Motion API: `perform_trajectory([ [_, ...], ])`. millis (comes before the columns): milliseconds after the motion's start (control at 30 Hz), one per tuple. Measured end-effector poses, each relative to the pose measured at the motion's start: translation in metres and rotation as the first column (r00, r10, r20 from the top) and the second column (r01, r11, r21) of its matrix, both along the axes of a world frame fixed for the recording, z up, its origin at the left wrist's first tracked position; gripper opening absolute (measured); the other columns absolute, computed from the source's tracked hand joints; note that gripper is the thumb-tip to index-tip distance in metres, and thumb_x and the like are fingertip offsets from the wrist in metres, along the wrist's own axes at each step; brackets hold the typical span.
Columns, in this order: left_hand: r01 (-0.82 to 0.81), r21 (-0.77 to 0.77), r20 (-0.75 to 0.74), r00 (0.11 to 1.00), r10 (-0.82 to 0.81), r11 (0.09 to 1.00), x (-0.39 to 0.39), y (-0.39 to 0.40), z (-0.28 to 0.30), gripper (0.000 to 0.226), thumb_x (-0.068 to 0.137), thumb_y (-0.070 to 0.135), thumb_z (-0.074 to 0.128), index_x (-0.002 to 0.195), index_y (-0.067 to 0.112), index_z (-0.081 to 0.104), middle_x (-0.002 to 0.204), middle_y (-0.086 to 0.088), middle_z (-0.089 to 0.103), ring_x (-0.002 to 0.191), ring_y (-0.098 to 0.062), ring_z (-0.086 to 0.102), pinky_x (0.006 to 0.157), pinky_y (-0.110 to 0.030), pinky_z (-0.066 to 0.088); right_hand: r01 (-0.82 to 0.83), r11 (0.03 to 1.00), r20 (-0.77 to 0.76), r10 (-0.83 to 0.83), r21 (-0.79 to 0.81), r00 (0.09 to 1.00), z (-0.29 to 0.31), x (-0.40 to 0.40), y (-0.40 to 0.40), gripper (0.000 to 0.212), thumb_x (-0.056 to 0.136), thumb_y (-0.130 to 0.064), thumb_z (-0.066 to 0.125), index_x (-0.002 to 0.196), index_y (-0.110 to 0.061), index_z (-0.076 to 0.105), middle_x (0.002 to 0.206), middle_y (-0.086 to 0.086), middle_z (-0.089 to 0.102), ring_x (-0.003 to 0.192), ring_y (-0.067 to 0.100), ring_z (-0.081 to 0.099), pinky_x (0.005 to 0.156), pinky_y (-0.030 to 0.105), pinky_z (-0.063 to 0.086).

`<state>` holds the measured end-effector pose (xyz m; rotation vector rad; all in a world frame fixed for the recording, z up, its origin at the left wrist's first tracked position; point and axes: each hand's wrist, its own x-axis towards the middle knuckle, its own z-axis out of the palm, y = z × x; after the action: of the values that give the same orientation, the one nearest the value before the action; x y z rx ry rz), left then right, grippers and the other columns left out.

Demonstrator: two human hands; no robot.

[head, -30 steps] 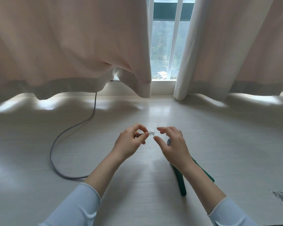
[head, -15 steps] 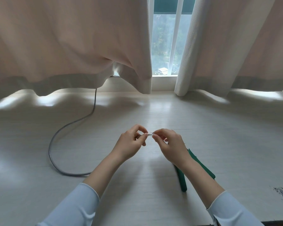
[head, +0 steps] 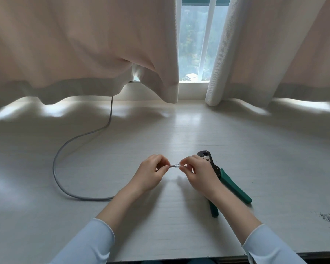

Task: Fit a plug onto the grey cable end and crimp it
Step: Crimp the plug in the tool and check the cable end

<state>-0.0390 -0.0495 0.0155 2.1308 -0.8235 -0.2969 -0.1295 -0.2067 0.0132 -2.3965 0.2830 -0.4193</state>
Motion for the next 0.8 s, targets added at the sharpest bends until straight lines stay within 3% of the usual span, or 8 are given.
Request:
perform_trajectory([
  [200,-0.012,0.004,0.007,1.0,0.012,1.0,-0.003,0.003,-0.007,0.007,0.088,0.009,0.062,0.089,0.014,0.066,0.085,0.002,0.057,0.082,-0.011,0.053,0.068,-0.007,0.035,-0.006,1.0,-0.047,0.005,-0.018,0.999,-0.006,-0.001,0.0,0.01,0.089,-0.022,0.065,0.094,-0.015,0.071,0.073,-0.004,0.05,0.071,0.015,0.049,0.067,0.026,0.038],
  [467,-0.028,0.027,0.016,0.999,0.028,0.999,-0.008,0.003,-0.016,0.005,0.088,0.011,0.062,0.089,0.013,0.067,0.089,-0.003,0.058,0.085,-0.017,0.055,0.073,-0.021,0.04,-0.002,0.998,-0.083,-0.003,-0.058,0.997,-0.011,0.0,0.003,0.011,0.088,-0.022,0.066,0.095,-0.015,0.071,0.075,-0.005,0.049,0.076,0.015,0.05,0.071,0.033,0.046],
  [633,-0.018,0.05,0.051,0.999,0.015,0.999,-0.008,0.003,-0.02,0.009,0.088,0.008,0.059,0.089,0.014,0.066,0.087,-0.003,0.058,0.081,-0.014,0.051,0.071,-0.014,0.037,0.009,0.998,-0.107,-0.015,-0.059,0.994,-0.016,-0.001,0.005,0.011,0.086,-0.02,0.067,0.094,-0.015,0.073,0.076,-0.005,0.048,0.077,0.014,0.047,0.066,0.026,0.035],
  [800,-0.013,0.089,0.101,0.995,0.004,0.996,-0.012,0.001,-0.023,0.009,0.088,0.009,0.058,0.092,0.013,0.065,0.087,-0.003,0.058,0.085,-0.02,0.052,0.083,-0.036,0.044,0.009,0.996,-0.133,-0.02,-0.085,0.991,-0.02,0.0,0.008,0.011,0.086,-0.021,0.066,0.093,-0.015,0.072,0.08,-0.006,0.047,0.08,0.015,0.049,0.069,0.03,0.041],
])
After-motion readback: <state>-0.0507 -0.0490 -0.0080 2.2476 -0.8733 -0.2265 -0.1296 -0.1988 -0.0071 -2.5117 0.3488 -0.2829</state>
